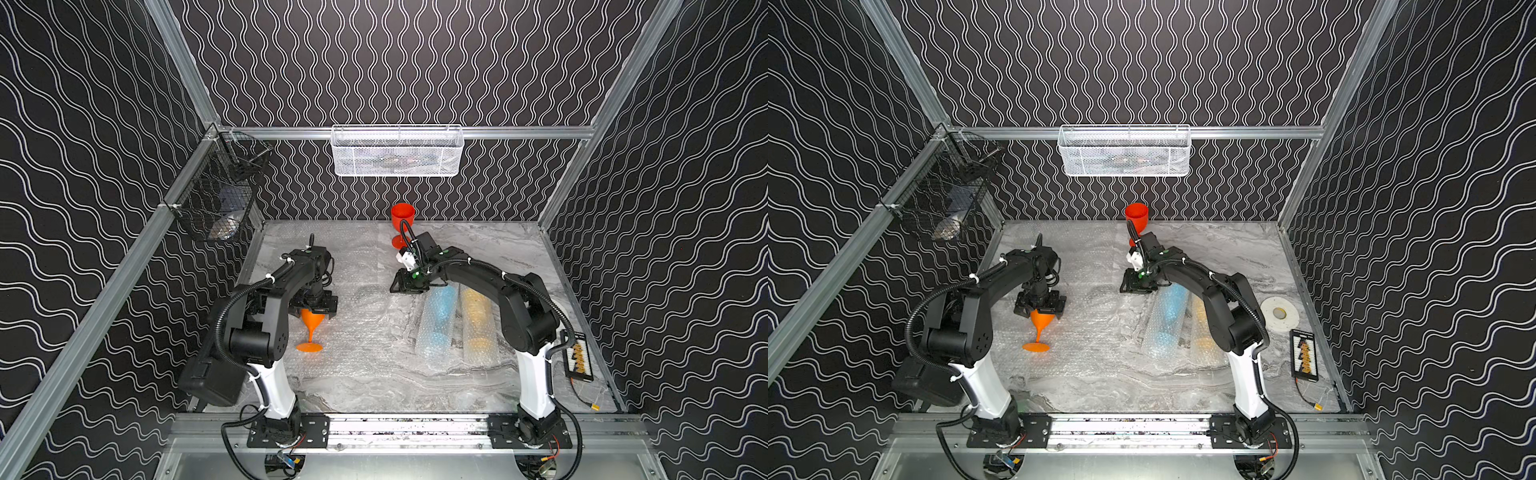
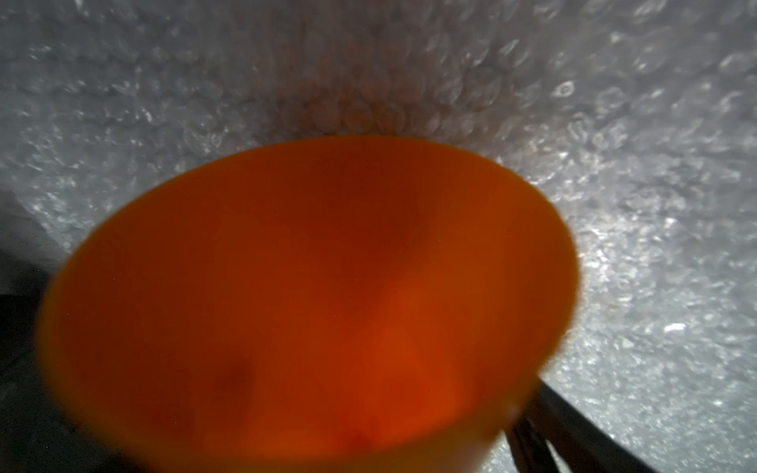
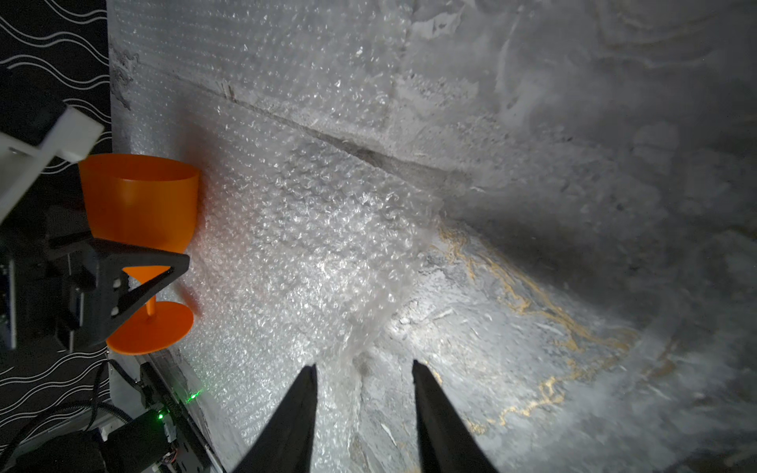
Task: Unpack wine glasses from bubble wrap
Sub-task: Pick up the wine glass from the bubble wrap.
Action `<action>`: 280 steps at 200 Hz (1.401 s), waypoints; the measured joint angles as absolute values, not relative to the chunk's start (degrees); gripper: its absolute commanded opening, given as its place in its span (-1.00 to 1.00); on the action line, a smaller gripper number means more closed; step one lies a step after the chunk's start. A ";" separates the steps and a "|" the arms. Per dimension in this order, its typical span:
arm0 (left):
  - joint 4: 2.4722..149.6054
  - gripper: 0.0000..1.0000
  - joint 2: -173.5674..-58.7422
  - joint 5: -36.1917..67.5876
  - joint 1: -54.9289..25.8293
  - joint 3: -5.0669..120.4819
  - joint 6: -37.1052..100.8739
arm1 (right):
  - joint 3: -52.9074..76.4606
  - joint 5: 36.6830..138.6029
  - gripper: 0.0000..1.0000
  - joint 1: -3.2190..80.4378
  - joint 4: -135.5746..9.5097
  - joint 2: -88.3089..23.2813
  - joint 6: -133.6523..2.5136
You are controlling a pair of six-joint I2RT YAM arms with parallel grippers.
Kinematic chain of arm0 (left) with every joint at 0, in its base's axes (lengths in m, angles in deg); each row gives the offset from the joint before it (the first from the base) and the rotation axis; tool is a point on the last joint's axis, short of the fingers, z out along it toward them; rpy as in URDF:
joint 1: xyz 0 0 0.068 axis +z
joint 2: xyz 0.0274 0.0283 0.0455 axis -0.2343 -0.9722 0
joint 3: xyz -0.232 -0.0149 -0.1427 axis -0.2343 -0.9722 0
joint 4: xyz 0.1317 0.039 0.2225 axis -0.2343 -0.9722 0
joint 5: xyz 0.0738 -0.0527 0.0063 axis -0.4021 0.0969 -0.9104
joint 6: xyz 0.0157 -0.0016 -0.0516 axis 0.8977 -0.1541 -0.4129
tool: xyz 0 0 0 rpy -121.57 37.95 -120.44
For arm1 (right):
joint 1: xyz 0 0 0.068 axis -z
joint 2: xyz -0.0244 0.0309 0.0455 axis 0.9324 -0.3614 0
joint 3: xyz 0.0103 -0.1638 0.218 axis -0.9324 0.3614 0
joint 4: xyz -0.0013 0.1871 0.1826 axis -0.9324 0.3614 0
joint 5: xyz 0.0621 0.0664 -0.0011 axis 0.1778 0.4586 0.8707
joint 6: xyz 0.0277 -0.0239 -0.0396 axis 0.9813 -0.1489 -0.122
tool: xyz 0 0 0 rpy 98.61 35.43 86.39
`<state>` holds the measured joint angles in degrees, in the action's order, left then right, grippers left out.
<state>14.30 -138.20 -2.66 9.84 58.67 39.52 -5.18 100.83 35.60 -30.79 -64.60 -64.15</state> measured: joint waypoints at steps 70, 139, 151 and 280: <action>16.26 0.74 -138.98 -3.84 9.91 57.38 38.58 | -5.18 100.83 -0.19 35.67 -30.77 -64.55 -64.17; 16.72 0.59 -138.74 -5.04 9.93 57.29 38.56 | -5.05 100.83 -0.19 35.82 -30.77 -64.55 -64.15; 16.99 0.57 -138.09 -5.48 9.95 57.29 38.56 | -5.01 100.83 -0.19 35.82 -30.77 -64.55 -64.15; 18.32 0.54 -127.09 -3.23 9.39 59.17 38.73 | -5.16 101.71 -0.19 35.82 -30.79 -64.55 -63.91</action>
